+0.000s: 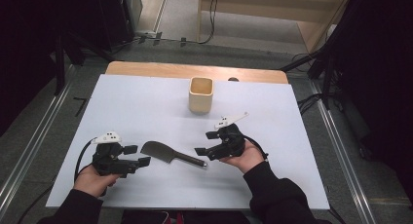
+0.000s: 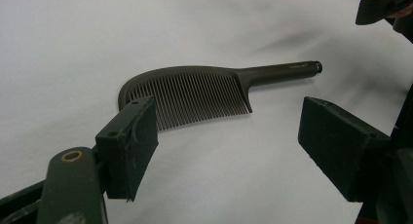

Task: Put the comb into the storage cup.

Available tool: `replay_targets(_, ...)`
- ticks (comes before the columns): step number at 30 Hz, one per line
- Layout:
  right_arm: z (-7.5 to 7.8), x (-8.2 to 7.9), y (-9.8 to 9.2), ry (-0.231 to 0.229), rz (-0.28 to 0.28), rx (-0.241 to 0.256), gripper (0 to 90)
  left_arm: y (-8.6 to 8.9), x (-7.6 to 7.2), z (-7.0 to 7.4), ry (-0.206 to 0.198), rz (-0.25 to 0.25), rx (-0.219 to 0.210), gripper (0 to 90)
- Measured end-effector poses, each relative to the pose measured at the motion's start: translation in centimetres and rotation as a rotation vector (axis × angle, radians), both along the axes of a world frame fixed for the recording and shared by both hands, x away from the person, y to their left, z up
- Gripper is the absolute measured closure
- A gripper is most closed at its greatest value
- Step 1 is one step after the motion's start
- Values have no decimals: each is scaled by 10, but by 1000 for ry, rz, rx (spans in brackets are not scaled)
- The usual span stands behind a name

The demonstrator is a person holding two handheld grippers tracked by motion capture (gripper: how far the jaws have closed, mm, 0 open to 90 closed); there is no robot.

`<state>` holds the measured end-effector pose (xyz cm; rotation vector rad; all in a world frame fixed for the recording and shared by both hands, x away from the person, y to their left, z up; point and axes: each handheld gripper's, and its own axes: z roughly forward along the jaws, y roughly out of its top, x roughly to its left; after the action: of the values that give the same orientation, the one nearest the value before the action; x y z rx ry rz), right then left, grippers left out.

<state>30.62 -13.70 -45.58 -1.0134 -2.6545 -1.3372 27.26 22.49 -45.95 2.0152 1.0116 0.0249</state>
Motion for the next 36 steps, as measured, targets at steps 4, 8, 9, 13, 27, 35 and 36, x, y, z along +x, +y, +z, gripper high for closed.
replay_targets(4, 1, 1, 5, -2, 6, 4, 212, 0, 0, 0, 0, -1, -1, 229)
replay_targets(8, -1, 1, 7, 4, 9, 1, 214, 0, 0, 0, 1, 0, -2, 229)
replay_targets(9, -1, 1, 7, 6, 10, 1, 215, 0, 0, 0, 1, 0, -2, 229)
replay_targets(13, -1, 1, 7, 11, 9, -3, 217, 0, 0, 0, 0, -1, 0, 229)
replay_targets(27, -19, -3, 15, 34, 28, -34, 229, 1, 0, 0, 1, -1, -8, 229)
replay_targets(35, -34, -7, 21, 38, 41, -68, 239, 1, 0, 0, -1, 3, -11, 229)
replay_targets(36, -36, -7, 21, 41, 38, -74, 242, 1, 0, 0, -1, 3, -11, 229)
